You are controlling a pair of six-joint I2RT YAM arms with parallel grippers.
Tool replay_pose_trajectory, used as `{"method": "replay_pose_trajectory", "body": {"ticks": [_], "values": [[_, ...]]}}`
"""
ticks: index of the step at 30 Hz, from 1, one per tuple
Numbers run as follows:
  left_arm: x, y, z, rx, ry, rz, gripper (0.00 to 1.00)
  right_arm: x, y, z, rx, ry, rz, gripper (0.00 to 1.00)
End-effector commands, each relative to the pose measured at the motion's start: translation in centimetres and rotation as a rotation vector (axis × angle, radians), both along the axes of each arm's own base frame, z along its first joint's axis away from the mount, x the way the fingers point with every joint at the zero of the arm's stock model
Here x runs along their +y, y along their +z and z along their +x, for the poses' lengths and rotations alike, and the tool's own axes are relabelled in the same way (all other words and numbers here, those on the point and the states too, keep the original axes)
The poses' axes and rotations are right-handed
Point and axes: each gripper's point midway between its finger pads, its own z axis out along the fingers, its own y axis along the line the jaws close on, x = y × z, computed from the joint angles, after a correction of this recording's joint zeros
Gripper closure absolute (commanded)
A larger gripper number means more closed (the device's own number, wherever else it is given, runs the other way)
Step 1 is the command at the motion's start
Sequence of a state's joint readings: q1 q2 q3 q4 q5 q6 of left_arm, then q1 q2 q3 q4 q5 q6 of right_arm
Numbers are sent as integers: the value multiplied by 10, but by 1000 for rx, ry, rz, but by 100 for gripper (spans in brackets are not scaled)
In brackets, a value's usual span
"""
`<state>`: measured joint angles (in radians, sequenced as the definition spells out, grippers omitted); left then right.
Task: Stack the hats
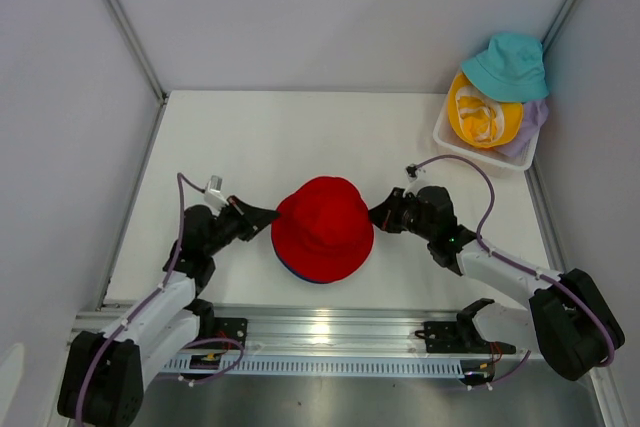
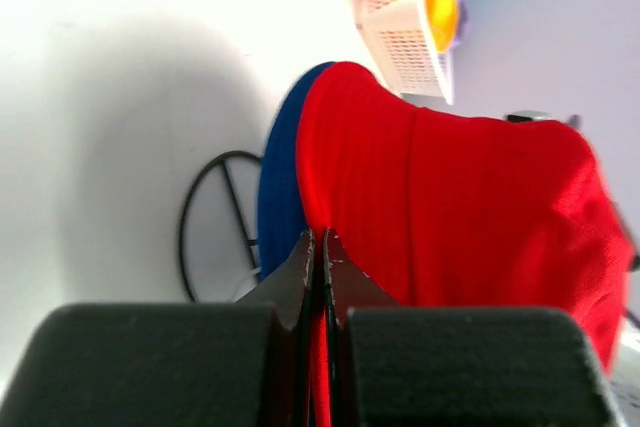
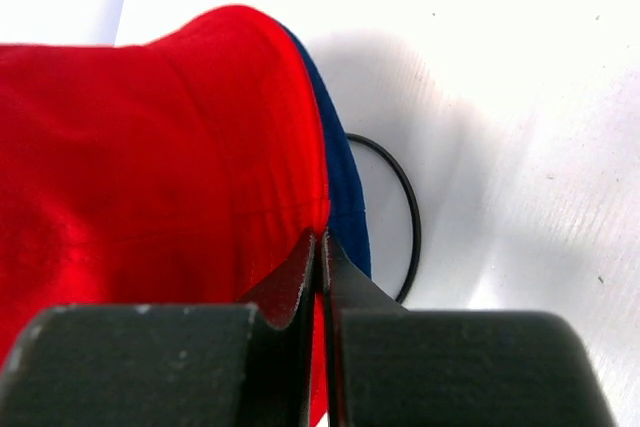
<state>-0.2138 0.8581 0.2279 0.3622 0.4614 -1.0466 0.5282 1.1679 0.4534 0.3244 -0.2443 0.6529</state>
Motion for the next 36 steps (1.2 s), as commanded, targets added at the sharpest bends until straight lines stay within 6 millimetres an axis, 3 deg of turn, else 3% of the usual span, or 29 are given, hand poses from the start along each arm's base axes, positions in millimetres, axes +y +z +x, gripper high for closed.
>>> {"method": "replay_pose_trajectory", "body": {"ticks": [1, 6, 9, 15, 20, 24, 27, 28, 32, 35, 36], "values": [[19, -44, -5, 38, 77, 117, 99, -3, 12, 9, -49, -25, -21, 100], [19, -76, -10, 70, 69, 165, 99, -6, 14, 11, -62, -37, -33, 100], [12, -79, -8, 48, 38, 201, 99, -6, 17, 13, -71, -38, -40, 100], [1, -65, 2, -51, 10, 232, 99, -8, 23, 15, -90, -50, -42, 100], [12, -53, 15, -152, 68, 291, 99, -10, 25, 21, -122, -57, -71, 100], [8, -29, 30, -296, 77, 287, 99, -9, 24, 30, -142, -59, -95, 100], [3, -25, 40, -337, 59, 294, 99, -8, 28, 37, -163, -64, -89, 100], [0, -12, 45, -393, 65, 276, 99, -6, 30, 41, -178, -66, -83, 100], [-8, -14, 56, -430, 50, 251, 99, -2, 36, 55, -216, -66, -82, 100], [-16, 0, 64, -491, 34, 204, 99, 0, 34, 65, -242, -58, -103, 98], [-18, -7, 66, -468, 28, 193, 99, 1, 38, 69, -254, -58, -99, 98]]}}
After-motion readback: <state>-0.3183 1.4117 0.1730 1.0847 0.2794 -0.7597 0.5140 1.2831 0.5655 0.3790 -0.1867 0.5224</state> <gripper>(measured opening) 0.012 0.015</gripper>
